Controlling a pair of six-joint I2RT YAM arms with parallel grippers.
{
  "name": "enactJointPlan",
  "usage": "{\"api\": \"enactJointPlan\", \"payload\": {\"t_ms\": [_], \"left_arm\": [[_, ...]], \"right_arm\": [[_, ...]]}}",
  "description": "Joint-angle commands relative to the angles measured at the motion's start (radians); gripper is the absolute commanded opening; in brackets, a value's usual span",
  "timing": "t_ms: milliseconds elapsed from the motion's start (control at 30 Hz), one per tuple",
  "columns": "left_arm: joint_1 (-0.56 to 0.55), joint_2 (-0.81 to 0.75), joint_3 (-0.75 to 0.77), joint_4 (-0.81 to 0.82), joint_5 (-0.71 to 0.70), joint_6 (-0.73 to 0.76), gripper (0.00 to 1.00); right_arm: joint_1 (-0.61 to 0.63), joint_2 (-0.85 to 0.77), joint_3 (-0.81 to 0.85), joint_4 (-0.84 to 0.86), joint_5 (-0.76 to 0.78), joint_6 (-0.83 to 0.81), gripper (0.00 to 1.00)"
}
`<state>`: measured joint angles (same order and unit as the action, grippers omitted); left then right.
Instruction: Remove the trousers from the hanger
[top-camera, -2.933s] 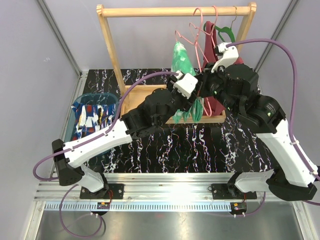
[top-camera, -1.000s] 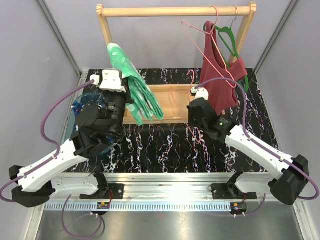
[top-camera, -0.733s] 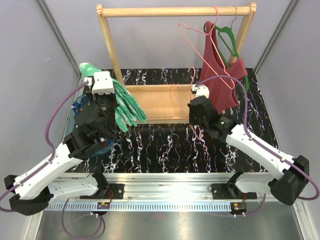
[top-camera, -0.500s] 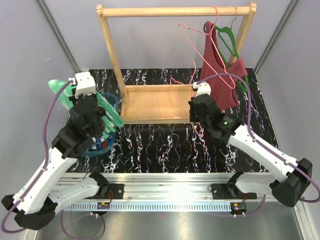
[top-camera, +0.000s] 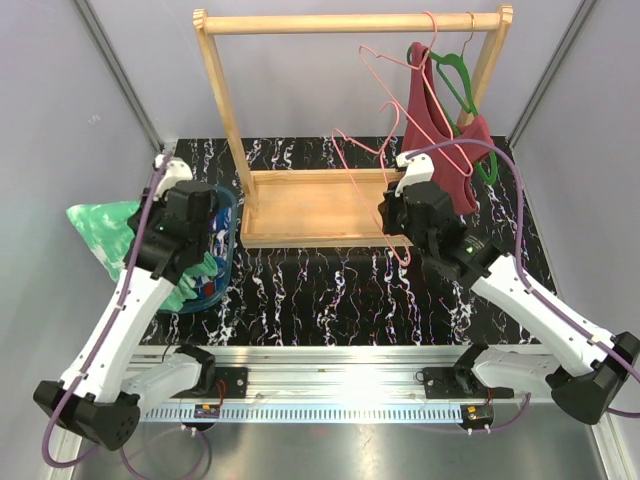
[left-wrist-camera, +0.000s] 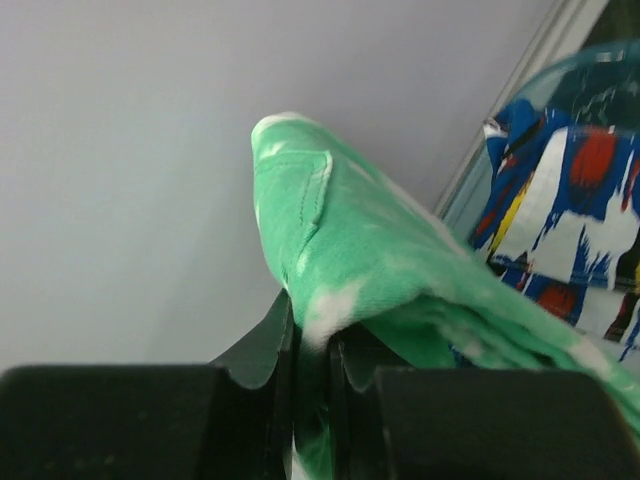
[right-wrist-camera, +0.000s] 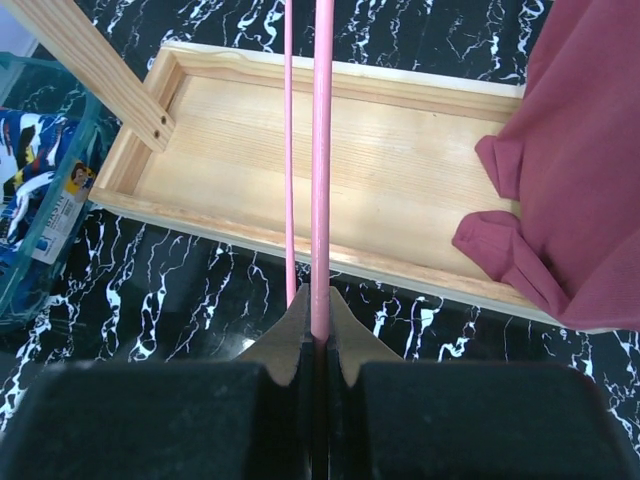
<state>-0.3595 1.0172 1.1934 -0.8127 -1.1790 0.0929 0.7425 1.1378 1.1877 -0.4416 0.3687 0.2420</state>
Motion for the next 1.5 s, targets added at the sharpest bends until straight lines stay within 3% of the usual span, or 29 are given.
{"api": "enactJointPlan", "payload": {"t_ms": [0,167,300,400,533,733,933,1033,1100,1233,1400,1467], "left_arm": [[0.002,0.073,-0.086,0.167,0.021,0.168,0.00],[0.020,0.379,0.032,0.103,0.051,0.115,0.00],[0.036,0.490,0.081,0.156,0.102,0.125,0.00],[0.039,0.506,0.084,0.216,0.122,0.105,0.00],[0.053,0.500,0.052,0.297,0.292,0.097,0.00],[0.082,0.553,0.139,0.179,0.516,-0.059,0.00],[0.106,0.626,0.279,0.066,0.599,-0.180,0.19],[0.106,0.568,0.273,0.079,0.689,-0.197,0.53],[0.105,0.520,0.273,0.069,0.714,-0.205,0.68],[0.106,0.427,0.262,0.040,0.784,-0.214,0.78],[0.122,0.273,0.177,0.076,0.811,-0.278,0.80],[0.178,0.235,0.120,0.121,0.794,-0.367,0.80]], "right_arm": [[-0.008,-0.036,0.041,0.064,-0.030,-0.006,0.00],[-0.008,-0.070,0.036,0.063,-0.045,-0.003,0.00],[-0.008,-0.131,0.029,0.064,-0.053,0.002,0.00],[-0.008,-0.156,0.038,0.050,-0.054,-0.007,0.00],[-0.008,-0.171,0.043,0.050,-0.063,-0.010,0.00],[-0.008,-0.170,0.047,0.050,-0.067,-0.017,0.00],[-0.008,-0.161,0.065,0.035,-0.057,-0.024,0.00],[-0.008,-0.145,0.085,0.023,-0.040,-0.035,0.00],[-0.008,-0.133,0.098,0.012,-0.039,-0.043,0.00],[-0.008,-0.121,0.124,0.012,-0.040,-0.047,0.00],[-0.008,-0.096,0.153,0.017,-0.039,-0.064,0.00],[-0.009,-0.090,0.170,0.024,-0.050,-0.076,0.00]]}}
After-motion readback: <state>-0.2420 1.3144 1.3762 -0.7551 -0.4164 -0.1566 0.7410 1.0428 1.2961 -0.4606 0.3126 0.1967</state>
